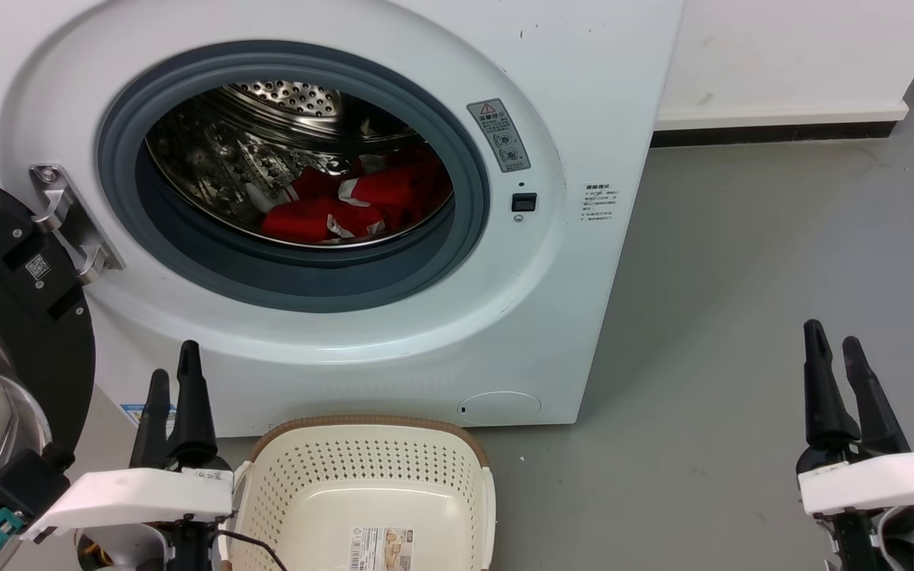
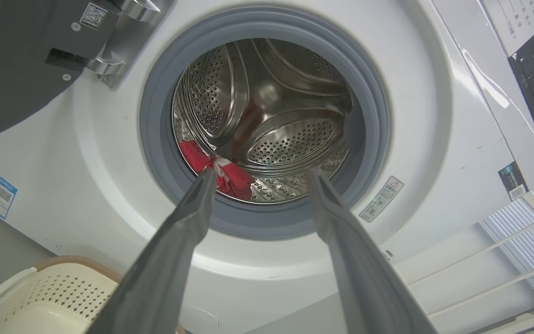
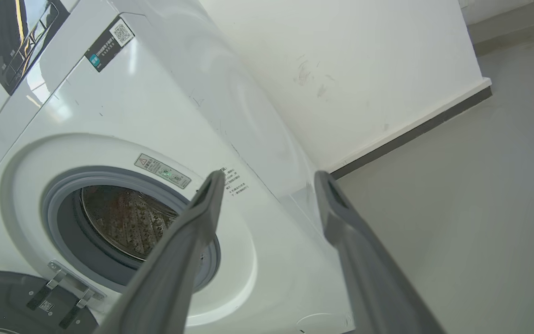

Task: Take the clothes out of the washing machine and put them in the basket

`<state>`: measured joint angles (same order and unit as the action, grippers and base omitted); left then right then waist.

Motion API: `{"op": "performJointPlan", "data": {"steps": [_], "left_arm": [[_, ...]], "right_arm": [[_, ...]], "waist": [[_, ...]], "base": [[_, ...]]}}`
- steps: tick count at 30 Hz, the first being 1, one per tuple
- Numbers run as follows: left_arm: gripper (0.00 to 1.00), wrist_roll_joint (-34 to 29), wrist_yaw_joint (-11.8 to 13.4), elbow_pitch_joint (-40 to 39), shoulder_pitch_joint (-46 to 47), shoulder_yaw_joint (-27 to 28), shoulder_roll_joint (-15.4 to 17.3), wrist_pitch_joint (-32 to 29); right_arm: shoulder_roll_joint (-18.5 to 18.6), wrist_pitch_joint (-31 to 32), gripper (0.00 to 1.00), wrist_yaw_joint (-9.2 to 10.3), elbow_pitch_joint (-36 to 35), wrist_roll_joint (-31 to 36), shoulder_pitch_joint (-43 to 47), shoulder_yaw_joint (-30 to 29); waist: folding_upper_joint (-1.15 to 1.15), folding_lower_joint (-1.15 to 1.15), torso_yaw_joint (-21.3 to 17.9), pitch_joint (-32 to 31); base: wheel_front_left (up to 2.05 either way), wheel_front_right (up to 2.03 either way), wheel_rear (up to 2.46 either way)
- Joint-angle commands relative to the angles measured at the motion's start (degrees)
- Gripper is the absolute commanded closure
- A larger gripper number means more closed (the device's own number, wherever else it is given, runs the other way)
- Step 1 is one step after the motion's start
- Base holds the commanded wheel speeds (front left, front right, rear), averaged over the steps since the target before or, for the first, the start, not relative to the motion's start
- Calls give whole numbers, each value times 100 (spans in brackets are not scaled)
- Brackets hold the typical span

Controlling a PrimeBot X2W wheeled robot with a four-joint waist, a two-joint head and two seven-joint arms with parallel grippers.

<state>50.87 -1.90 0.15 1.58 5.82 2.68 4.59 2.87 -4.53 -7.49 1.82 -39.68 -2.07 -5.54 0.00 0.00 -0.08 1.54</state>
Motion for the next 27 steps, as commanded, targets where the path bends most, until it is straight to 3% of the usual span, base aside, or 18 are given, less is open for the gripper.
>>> {"op": "performJointPlan", "data": {"steps": [1,7,19,27], "left_arm": [[0,-247,52,-174,34,-28,18,63],[0,-859,-13,-363,-50,-187,18,170],[0,-2037,218,-768,-33,-527,20,365],[0,-2629,273,-571,-191,-834,100,486]], "right_arm": [[6,-64,0,0,-153,287,-43,44],[6,-169,0,0,-327,1008,52,182],[4,-367,0,0,-576,2049,81,297],[4,-487,0,0,-613,2735,144,419]], "waist": [[0,0,1,-2],[0,0,2,-4],[0,0,-6,55],[0,0,-33,58]], "base": [[0,0,0],[0,0,0],[0,0,0],[0,0,0]]}}
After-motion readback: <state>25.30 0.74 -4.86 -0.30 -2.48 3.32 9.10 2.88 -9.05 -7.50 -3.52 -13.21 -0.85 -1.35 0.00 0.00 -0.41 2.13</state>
